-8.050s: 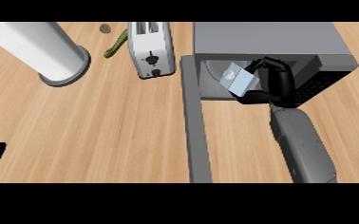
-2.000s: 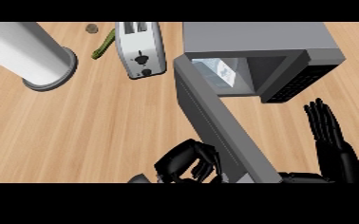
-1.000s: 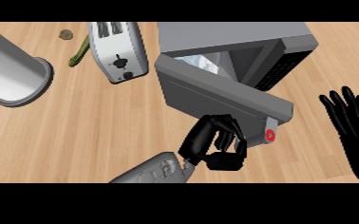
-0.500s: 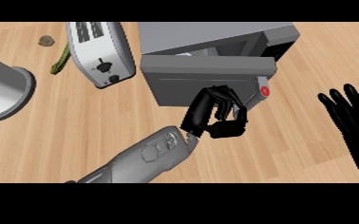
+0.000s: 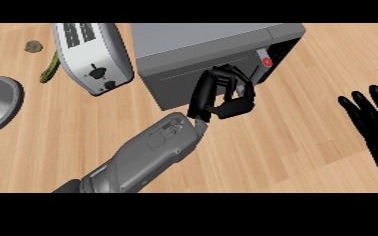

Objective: Pick up the milk, place it into the microwave and close the microwave

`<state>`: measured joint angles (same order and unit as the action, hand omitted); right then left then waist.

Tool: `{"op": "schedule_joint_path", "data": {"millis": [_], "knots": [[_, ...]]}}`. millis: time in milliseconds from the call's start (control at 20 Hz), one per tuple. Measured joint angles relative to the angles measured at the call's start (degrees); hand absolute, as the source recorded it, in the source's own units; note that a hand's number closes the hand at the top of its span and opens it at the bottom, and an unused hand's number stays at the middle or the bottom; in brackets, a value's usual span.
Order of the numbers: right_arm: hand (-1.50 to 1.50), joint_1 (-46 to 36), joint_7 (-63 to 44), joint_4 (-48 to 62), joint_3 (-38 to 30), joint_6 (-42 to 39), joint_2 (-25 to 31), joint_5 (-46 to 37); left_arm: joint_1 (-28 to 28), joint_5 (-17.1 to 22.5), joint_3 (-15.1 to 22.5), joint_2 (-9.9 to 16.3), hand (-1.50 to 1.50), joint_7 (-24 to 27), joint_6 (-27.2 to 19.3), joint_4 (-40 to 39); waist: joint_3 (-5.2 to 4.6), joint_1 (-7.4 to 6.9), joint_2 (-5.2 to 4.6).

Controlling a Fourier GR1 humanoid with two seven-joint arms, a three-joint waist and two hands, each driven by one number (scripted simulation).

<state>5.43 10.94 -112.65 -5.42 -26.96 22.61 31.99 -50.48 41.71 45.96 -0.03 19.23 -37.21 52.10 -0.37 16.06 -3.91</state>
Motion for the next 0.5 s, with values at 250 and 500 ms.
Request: {"op": "schedule_joint_path", "data": {"millis": [250,500], "knots": [[-1.50,-1.1,-1.3,-0.6,-0.9,-0.2,1.3,1.9,0.3,2.8,-0.2,0.0,1.50,3.4,0.0,-0.1,0.06,0.59,-0.12],[-1.50,-2.5,-2.5,-1.2,-1.7,-0.2,2.7,3.8,0.3,5.1,-0.1,0.0,1.50,6.5,0.4,-0.6,0.10,0.92,-0.24]]}}
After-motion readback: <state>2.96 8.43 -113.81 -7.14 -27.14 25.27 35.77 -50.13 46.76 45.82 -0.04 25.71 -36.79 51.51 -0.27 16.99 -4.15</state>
